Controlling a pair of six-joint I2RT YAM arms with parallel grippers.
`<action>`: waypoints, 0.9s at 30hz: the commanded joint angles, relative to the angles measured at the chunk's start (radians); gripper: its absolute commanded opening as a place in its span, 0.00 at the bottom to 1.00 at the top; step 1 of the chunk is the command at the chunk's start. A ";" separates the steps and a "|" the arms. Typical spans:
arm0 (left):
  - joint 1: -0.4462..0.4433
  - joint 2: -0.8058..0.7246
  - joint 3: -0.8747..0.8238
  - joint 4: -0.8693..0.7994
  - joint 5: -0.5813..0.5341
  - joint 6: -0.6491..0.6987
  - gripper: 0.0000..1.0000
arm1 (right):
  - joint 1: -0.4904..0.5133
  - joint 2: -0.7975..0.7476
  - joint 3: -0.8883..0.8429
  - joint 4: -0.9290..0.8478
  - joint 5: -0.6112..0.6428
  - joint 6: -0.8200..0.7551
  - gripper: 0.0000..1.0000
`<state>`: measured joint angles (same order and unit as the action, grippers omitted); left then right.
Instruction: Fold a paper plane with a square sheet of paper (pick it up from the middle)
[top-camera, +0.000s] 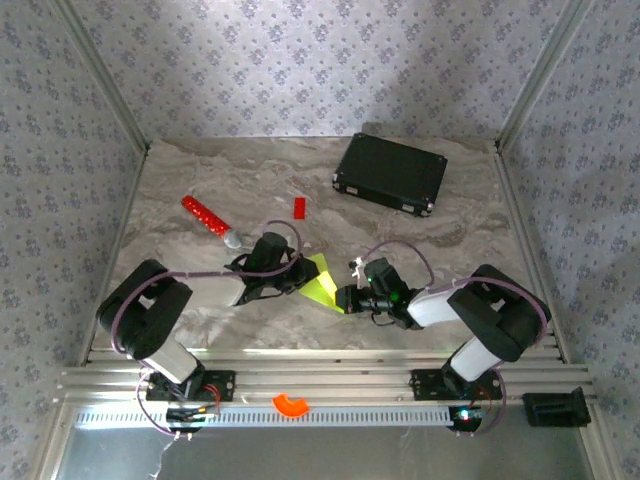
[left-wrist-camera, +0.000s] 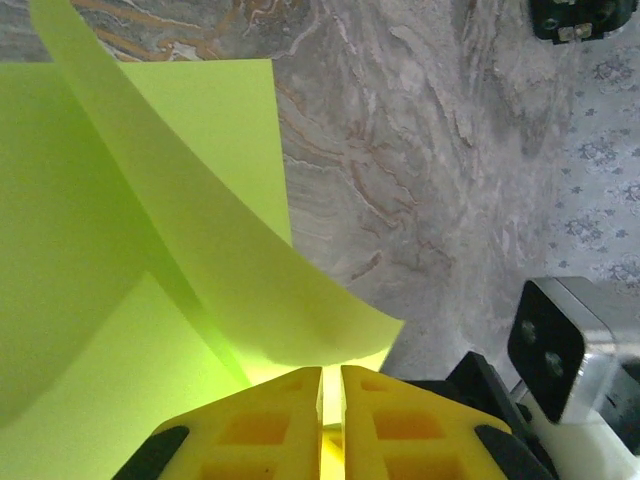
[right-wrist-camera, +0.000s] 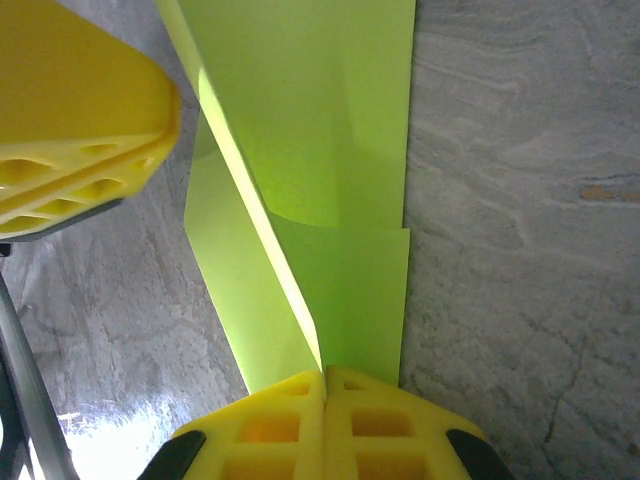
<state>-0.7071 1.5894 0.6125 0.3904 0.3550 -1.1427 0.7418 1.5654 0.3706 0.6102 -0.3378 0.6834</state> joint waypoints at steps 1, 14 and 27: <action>-0.008 0.048 0.044 0.067 0.021 -0.020 0.13 | 0.000 0.032 -0.013 0.004 -0.004 0.019 0.04; -0.011 0.098 0.051 0.061 0.002 -0.031 0.11 | -0.002 0.005 0.007 -0.029 -0.018 0.004 0.15; -0.010 0.109 0.078 0.014 0.003 -0.010 0.10 | -0.002 0.028 0.001 -0.022 -0.024 -0.002 0.02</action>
<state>-0.7094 1.6897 0.6640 0.4225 0.3546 -1.1683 0.7380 1.5684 0.3710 0.6117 -0.3573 0.6888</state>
